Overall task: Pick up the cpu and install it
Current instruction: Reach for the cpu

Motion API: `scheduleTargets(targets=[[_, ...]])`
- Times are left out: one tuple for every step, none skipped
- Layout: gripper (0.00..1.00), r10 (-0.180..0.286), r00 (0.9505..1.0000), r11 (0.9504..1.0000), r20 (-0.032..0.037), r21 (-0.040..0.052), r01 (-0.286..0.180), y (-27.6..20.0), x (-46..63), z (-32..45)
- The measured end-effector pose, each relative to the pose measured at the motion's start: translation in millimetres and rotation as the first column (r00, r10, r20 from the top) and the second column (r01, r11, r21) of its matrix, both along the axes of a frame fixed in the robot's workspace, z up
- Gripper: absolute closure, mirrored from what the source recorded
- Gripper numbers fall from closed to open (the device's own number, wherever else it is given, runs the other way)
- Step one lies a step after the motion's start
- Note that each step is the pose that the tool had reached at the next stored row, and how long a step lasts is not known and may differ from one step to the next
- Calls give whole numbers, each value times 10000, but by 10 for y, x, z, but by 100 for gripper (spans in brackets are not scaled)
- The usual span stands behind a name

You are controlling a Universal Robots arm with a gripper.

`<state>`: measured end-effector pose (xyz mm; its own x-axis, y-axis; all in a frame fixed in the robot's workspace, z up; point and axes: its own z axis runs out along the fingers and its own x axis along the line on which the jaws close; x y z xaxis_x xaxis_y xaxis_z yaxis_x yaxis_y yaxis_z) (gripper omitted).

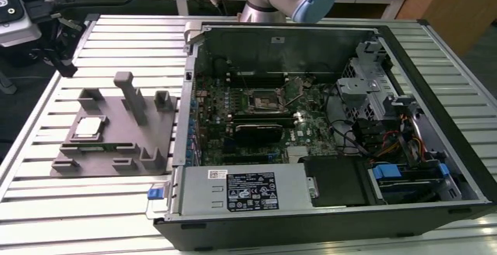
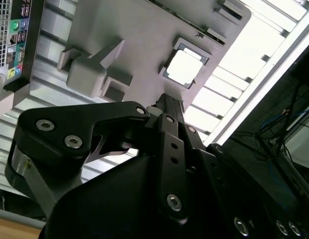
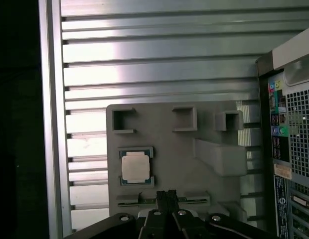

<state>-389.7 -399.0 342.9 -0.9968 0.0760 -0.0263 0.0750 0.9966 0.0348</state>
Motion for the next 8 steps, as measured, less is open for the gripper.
scheduleTargets(targets=[[89,0,10000,10000,0,-1,0,0,-9,-10],[89,0,10000,10000,0,-2,0,0,-19,-20],[89,0,10000,10000,-1,-4,0,0,-29,-31],[89,0,10000,10000,-1,-5,0,0,-39,-42],[89,0,10000,10000,0,-6,0,0,-48,-53],[89,0,10000,10000,-1,-8,0,0,-58,-63],[89,0,10000,10000,-2,-10,0,0,-68,-73],[89,0,10000,10000,-2,-11,0,0,-77,-85]])
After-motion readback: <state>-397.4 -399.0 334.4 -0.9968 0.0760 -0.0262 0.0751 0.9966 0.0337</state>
